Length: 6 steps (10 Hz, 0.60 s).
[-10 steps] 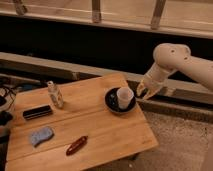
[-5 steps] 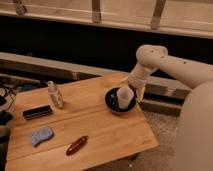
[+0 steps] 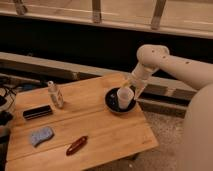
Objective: Pick up the ceramic cup
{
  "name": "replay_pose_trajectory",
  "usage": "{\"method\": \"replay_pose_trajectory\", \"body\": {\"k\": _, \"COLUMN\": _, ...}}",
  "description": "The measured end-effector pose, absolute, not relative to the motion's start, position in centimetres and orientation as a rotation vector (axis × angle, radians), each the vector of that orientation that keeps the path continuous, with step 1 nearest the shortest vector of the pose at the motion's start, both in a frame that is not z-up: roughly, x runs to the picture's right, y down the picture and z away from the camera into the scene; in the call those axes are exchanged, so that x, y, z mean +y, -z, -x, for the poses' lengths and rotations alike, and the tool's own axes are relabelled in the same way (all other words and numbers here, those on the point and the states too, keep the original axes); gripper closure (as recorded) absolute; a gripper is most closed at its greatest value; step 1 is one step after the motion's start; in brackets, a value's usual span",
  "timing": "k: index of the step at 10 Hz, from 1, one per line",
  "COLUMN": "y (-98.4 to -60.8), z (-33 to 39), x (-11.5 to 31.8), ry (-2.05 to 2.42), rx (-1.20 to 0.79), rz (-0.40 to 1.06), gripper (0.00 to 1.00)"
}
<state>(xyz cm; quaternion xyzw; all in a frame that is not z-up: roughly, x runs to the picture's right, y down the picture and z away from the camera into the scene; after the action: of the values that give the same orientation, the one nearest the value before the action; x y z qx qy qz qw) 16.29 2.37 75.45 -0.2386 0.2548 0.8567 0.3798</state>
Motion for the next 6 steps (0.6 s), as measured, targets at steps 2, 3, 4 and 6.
{"method": "replay_pose_trajectory", "body": {"k": 2, "y": -76.2, "z": -16.1, "x": 2.4, "ry": -2.187, "rx": 0.682, "rz": 0.594, "gripper": 0.05}}
{"method": "replay_pose_trajectory", "body": {"k": 3, "y": -77.4, "z": -16.0, "x": 3.1, "ry": -2.191, "rx": 0.711, "rz": 0.593, "gripper": 0.05}}
{"method": "replay_pose_trajectory", "body": {"k": 4, "y": -78.5, "z": -16.0, "x": 4.0, "ry": -2.193, "rx": 0.734, "rz": 0.596, "gripper": 0.05}}
{"method": "replay_pose_trajectory", "body": {"k": 6, "y": -82.1, "z": -16.1, "x": 6.6, "ry": -2.200, "rx": 0.795, "rz": 0.605, "gripper": 0.05}}
